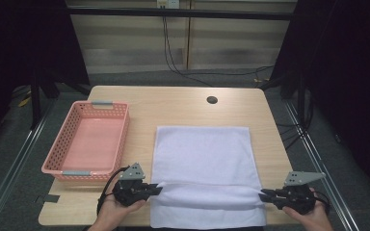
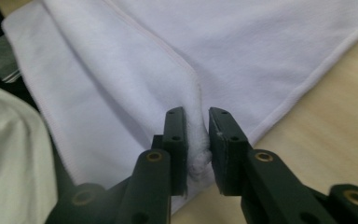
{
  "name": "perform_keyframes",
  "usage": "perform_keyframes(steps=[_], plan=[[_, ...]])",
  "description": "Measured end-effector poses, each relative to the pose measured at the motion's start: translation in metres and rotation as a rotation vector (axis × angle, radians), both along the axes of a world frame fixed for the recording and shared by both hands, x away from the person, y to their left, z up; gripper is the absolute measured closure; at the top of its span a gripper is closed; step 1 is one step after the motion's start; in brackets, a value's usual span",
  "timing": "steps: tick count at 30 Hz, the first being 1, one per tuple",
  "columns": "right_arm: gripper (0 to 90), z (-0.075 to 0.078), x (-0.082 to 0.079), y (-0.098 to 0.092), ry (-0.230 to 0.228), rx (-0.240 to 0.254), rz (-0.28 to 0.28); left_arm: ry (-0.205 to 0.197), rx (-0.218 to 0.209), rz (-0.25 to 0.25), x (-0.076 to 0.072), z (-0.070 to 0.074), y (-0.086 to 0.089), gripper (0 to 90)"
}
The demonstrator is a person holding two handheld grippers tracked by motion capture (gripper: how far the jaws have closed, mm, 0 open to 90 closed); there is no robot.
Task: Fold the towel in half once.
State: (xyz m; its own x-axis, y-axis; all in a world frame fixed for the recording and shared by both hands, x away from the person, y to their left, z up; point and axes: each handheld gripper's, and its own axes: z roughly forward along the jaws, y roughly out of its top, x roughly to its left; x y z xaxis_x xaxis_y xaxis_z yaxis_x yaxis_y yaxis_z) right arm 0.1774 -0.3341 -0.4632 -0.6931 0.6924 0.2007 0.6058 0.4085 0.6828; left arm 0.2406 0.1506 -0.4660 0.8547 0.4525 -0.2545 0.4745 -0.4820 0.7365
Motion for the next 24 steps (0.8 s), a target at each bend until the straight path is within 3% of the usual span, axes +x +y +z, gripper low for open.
perform_keyframes(steps=[1, 6, 8, 11, 16, 17, 20, 23, 24], plan=[[74.4, 0.0, -0.003, 0.002, -0.006, -0.018, 0.011, -0.007, 0.005, -0.006, -0.001, 0.0, 0.001, 83.1], [72.0, 0.001, -0.019, 0.004, 0.011, -0.023, 0.036, 0.036, 0.016, -0.045, -0.012, -0.004, 0.002, 79.7], [71.5, 0.002, -0.024, 0.004, 0.022, -0.017, 0.037, 0.028, 0.059, -0.08, -0.016, -0.006, 0.002, 80.0], [70.8, 0.003, -0.032, 0.002, 0.024, -0.005, 0.038, 0.044, 0.042, -0.114, -0.023, -0.007, 0.006, 79.7], [68.0, 0.006, -0.04, 0.003, 0.019, 0.005, 0.037, 0.06, 0.073, -0.184, -0.03, -0.003, 0.008, 73.7], [66.9, 0.006, -0.04, 0.003, 0.01, 0.019, 0.039, 0.05, 0.067, -0.202, -0.032, 0.001, 0.011, 73.1], [65.8, 0.009, -0.034, 0.005, -0.028, 0.031, 0.02, 0.069, -0.017, -0.181, -0.03, 0.008, 0.02, 68.7], [64.8, 0.014, -0.021, 0.01, -0.061, 0.047, -0.001, 0.072, -0.053, -0.165, -0.022, 0.013, 0.019, 61.7], [64.8, 0.015, -0.015, 0.012, -0.073, 0.052, -0.008, 0.059, -0.043, -0.152, -0.017, 0.014, 0.016, 60.6]])
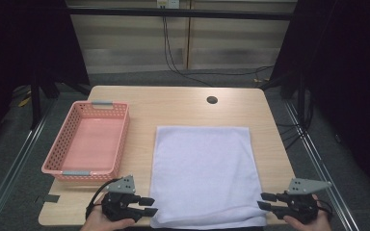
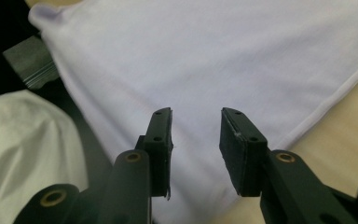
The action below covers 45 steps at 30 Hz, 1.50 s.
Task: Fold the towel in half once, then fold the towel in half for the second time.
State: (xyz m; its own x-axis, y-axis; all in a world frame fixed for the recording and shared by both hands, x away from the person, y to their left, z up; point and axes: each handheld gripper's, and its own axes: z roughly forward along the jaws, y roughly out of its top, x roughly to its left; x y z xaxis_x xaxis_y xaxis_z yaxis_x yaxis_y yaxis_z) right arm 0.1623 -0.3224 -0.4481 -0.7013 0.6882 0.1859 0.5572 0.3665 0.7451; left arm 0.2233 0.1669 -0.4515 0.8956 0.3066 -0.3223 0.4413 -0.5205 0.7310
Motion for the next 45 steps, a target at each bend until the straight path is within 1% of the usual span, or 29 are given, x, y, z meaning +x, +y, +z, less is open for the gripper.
perform_keyframes(steps=[1, 2, 3, 4, 6, 8, 9, 11, 12, 14, 15, 17, 19, 20, 23, 24, 25, 26, 27, 29, 30, 32, 35, 36, 38, 40, 41, 43, 45], plan=[[64.8, 0.0, 0.007, 0.002, -0.004, 0.006, -0.002, -0.003, 0.019, 0.018, 0.006, 0.0, -0.003, 59.4], [64.8, 0.0, 0.014, 0.003, -0.001, 0.007, 0.0, -0.005, 0.025, 0.053, 0.013, 0.0, -0.007, 58.7], [64.2, 0.0, 0.02, 0.006, -0.002, -0.001, -0.008, -0.002, 0.018, 0.085, 0.021, -0.001, -0.01, 58.4], [63.0, -0.001, 0.027, 0.008, -0.001, 0.004, -0.01, 0.01, 0.009, 0.106, 0.029, -0.003, -0.014, 57.8], [60.1, -0.003, 0.039, 0.012, 0.006, 0.002, -0.016, -0.005, 0.051, 0.139, 0.041, -0.007, -0.024, 56.2], [57.9, -0.004, 0.051, 0.017, 0.007, 0.004, -0.025, 0.017, 0.057, 0.122, 0.053, -0.011, -0.031, 54.7], [57.0, -0.006, 0.057, 0.02, 0.002, -0.002, -0.018, 0.011, 0.073, 0.132, 0.059, -0.013, -0.036, 54.0], [53.6, -0.009, 0.069, 0.024, 0.009, -0.017, -0.026, 0.02, 0.097, 0.118, 0.072, -0.017, -0.045, 53.6], [53.3, -0.012, 0.076, 0.027, 0.011, -0.023, -0.026, 0.004, 0.11, 0.135, 0.08, -0.02, -0.051, 52.7], [52.3, -0.018, 0.09, 0.031, 0.02, -0.042, -0.033, -0.003, 0.115, 0.166, 0.092, -0.024, -0.057, 52.6], [52.3, -0.021, 0.096, 0.033, 0.026, -0.047, -0.033, -0.007, 0.128, 0.179, 0.097, -0.027, -0.059, 52.6], [52.6, -0.026, 0.108, 0.036, 0.029, -0.073, -0.045, -0.041, 0.16, 0.188, 0.105, -0.032, -0.064, 54.3], [53.8, -0.033, 0.119, 0.04, 0.035, -0.092, -0.062, -0.028, 0.178, 0.187, 0.111, -0.039, -0.066, 56.8], [54.7, -0.035, 0.122, 0.041, 0.031, -0.097, -0.061, -0.047, 0.186, 0.184, 0.111, -0.042, -0.067, 58.4], [54.7, -0.042, 0.125, 0.045, 0.04, -0.125, -0.061, -0.048, 0.164, 0.188, 0.111, -0.044, -0.064, 61.6], [54.9, -0.044, 0.124, 0.046, 0.039, -0.136, -0.057, -0.064, 0.168, 0.192, 0.11, -0.044, -0.063, 64.0], [54.9, -0.048, 0.122, 0.047, 0.021, -0.165, -0.053, -0.069, 0.167, 0.195, 0.11, -0.045, -0.063, 66.5], [55.0, -0.049, 0.121, 0.047, 0.013, -0.154, -0.056, -0.068, 0.178, 0.201, 0.11, -0.044, -0.063, 67.9], [55.5, -0.049, 0.119, 0.048, 0.016, -0.164, -0.064, -0.069, 0.175, 0.208, 0.11, -0.045, -0.063, 69.4], [56.7, -0.049, 0.117, 0.048, 0.005, -0.174, -0.06, -0.088, 0.188, 0.209, 0.106, -0.044, -0.063, 74.7], [57.8, -0.049, 0.116, 0.048, 0.001, -0.172, -0.059, -0.099, 0.185, 0.208, 0.103, -0.045, -0.063, 75.0], [59.4, -0.049, 0.11, 0.045, 0.007, -0.169, -0.052, -0.092, 0.184, 0.194, 0.098, -0.044, -0.063, 75.6], [59.8, -0.048, 0.1, 0.041, 0.021, -0.167, -0.039, -0.077, 0.161, 0.182, 0.088, -0.046, -0.061, 75.5], [59.9, -0.047, 0.096, 0.041, 0.027, -0.163, -0.033, -0.075, 0.164, 0.172, 0.084, -0.045, -0.06, 75.5], [59.9, -0.047, 0.091, 0.039, 0.033, -0.161, -0.019, -0.053, 0.156, 0.167, 0.077, -0.045, -0.06, 75.5], [59.9, -0.045, 0.085, 0.039, 0.044, -0.17, -0.014, -0.057, 0.179, 0.154, 0.07, -0.043, -0.061, 75.4], [59.9, -0.045, 0.082, 0.037, 0.052, -0.157, -0.007, -0.058, 0.177, 0.15, 0.066, -0.043, -0.062, 75.1], [60.3, -0.044, 0.073, 0.035, 0.069, -0.152, -0.007, -0.053, 0.18, 0.135, 0.057, -0.042, -0.062, 74.7], [60.3, -0.042, 0.059, 0.033, 0.091, -0.149, 0.009, -0.035, 0.168, 0.108, 0.045, -0.042, -0.061, 74.1]])
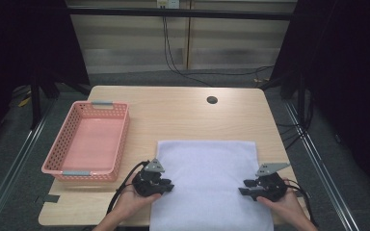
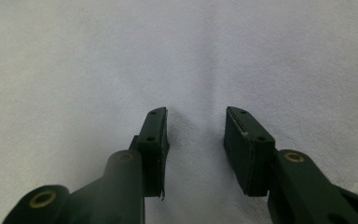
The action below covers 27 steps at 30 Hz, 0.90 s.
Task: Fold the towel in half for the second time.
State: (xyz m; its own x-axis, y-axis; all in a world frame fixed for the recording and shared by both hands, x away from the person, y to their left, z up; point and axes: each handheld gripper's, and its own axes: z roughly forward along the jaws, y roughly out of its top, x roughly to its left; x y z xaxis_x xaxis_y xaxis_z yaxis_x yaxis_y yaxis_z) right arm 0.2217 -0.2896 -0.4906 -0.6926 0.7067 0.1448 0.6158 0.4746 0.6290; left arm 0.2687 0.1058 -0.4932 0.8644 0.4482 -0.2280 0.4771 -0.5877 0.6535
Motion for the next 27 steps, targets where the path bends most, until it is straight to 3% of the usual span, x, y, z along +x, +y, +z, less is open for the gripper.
perform_keyframes(steps=[7, 10, 11, 12, 13, 14, 15, 16, 17, 18, 19, 20, 21, 22, 24, 25, 27], plan=[[60.2, 0.005, -0.026, 0.0, 0.067, 0.002, 0.057, 0.029, 0.011, -0.068, -0.024, 0.003, 0.003, 70.3], [61.0, 0.006, -0.03, 0.002, 0.069, -0.006, 0.055, 0.043, 0.026, -0.077, -0.023, 0.008, 0.004, 61.5], [59.1, 0.011, -0.025, -0.002, 0.032, 0.019, 0.033, 0.027, 0.046, -0.078, -0.02, 0.01, 0.004, 54.2], [59.1, 0.011, -0.025, -0.002, 0.032, 0.019, 0.033, 0.018, 0.047, -0.06, -0.015, 0.012, 0.003, 54.2], [61.0, 0.02, -0.013, -0.01, -0.022, 0.052, -0.027, 0.024, 0.014, -0.022, -0.002, 0.017, -0.001, 49.4], [61.4, 0.025, -0.005, -0.014, -0.057, 0.052, -0.054, 0.024, 0.014, -0.022, -0.002, 0.017, -0.001, 48.2], [61.6, 0.03, 0.003, -0.019, -0.083, 0.04, -0.08, 0.008, 0.002, 0.016, 0.014, 0.022, -0.004, 46.5], [61.6, 0.03, 0.003, -0.019, -0.083, 0.04, -0.08, 0.008, 0.002, 0.016, 0.014, 0.022, -0.004, 46.6], [61.9, 0.037, 0.024, -0.028, -0.117, 0.042, -0.105, -0.008, -0.007, 0.036, 0.024, 0.023, -0.006, 45.8], [61.9, 0.037, 0.024, -0.028, -0.117, 0.042, -0.105, -0.021, -0.018, 0.057, 0.033, 0.026, -0.007, 45.8], [62.2, 0.04, 0.046, -0.034, -0.131, 0.038, -0.136, -0.028, -0.046, 0.058, 0.051, 0.029, -0.009, 49.1], [62.2, 0.04, 0.046, -0.034, -0.131, 0.038, -0.136, -0.028, -0.046, 0.058, 0.051, 0.029, -0.009, 48.7], [61.7, 0.037, 0.067, -0.038, -0.128, 0.04, -0.154, -0.032, -0.065, 0.086, 0.067, 0.03, -0.011, 47.1], [61.7, 0.037, 0.067, -0.038, -0.128, 0.04, -0.154, -0.032, -0.065, 0.086, 0.067, 0.03, -0.011, 46.9], [58.9, 0.026, 0.091, -0.04, -0.105, 0.031, -0.165, -0.033, -0.079, 0.108, 0.082, 0.029, -0.01, 48.9], [57.4, 0.021, 0.097, -0.039, -0.099, 0.024, -0.171, -0.026, -0.073, 0.146, 0.092, 0.027, -0.008, 48.3], [55.4, 0.018, 0.101, -0.039, -0.097, 0.022, -0.183, -0.022, -0.088, 0.155, 0.096, 0.024, -0.007, 47.6]])
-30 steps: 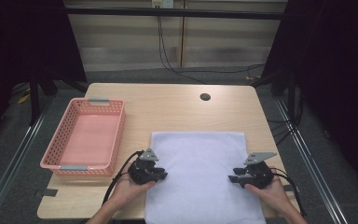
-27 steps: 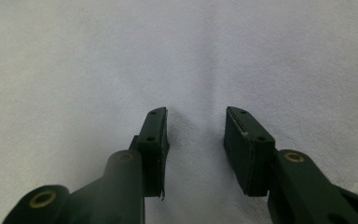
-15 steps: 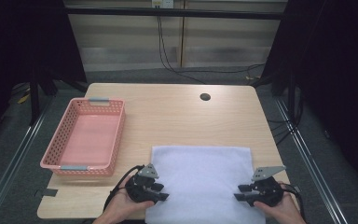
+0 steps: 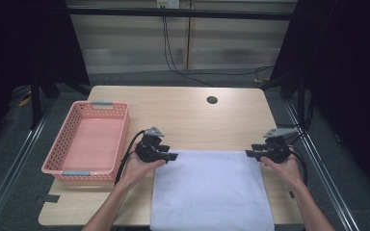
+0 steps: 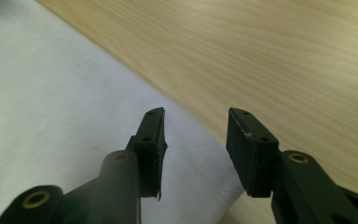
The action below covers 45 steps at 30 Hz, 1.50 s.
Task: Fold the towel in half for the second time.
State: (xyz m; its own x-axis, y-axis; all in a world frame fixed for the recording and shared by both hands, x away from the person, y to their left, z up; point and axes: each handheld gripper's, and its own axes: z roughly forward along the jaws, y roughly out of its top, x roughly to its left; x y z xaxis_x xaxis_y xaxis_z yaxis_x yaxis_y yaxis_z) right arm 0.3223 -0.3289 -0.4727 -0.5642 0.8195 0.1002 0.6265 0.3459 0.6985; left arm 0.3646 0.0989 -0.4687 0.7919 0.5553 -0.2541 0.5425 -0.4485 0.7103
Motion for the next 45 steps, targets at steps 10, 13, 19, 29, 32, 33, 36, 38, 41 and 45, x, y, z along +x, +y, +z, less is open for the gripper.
perform_keyframes(steps=[10, 13, 19, 29, 32, 33, 36, 38, 41, 45], plan=[[50.1, -0.025, 0.009, -0.007, 0.051, -0.036, 0.005, 0.01, 0.052, 0.049, 0.011, -0.021, 0.008, 43.4], [51.3, -0.025, 0.008, -0.006, 0.057, -0.023, 0.012, 0.01, 0.056, 0.06, 0.012, -0.022, 0.011, 41.5], [63.3, -0.025, 0.005, -0.006, 0.071, -0.008, 0.035, 0.026, 0.071, 0.07, 0.013, -0.027, 0.016, 40.8], [81.9, -0.025, 0.002, -0.004, 0.097, 0.023, 0.065, 0.056, 0.059, -0.019, 0.009, -0.03, 0.019, 72.7], [84.0, -0.024, 0.001, -0.004, 0.118, 0.039, 0.059, 0.057, 0.064, -0.025, 0.004, -0.029, 0.016, 80.2], [84.3, -0.024, 0.0, -0.005, 0.118, 0.045, 0.059, 0.057, 0.064, -0.025, 0.004, -0.029, 0.016, 80.9], [84.9, -0.022, 0.0, -0.006, 0.111, 0.05, 0.061, 0.055, 0.031, -0.009, 0.005, -0.026, 0.018, 81.5], [85.2, -0.017, 0.0, -0.008, 0.097, 0.066, 0.057, 0.039, 0.014, 0.002, 0.005, -0.021, 0.019, 81.8], [85.5, 0.0, 0.0, -0.017, 0.041, 0.145, 0.045, 0.01, -0.07, 0.014, 0.006, -0.004, 0.023, 81.9], [85.5, 0.015, 0.0, -0.021, -0.003, 0.169, 0.048, -0.027, -0.098, 0.013, 0.008, 0.013, 0.024, 81.9]])
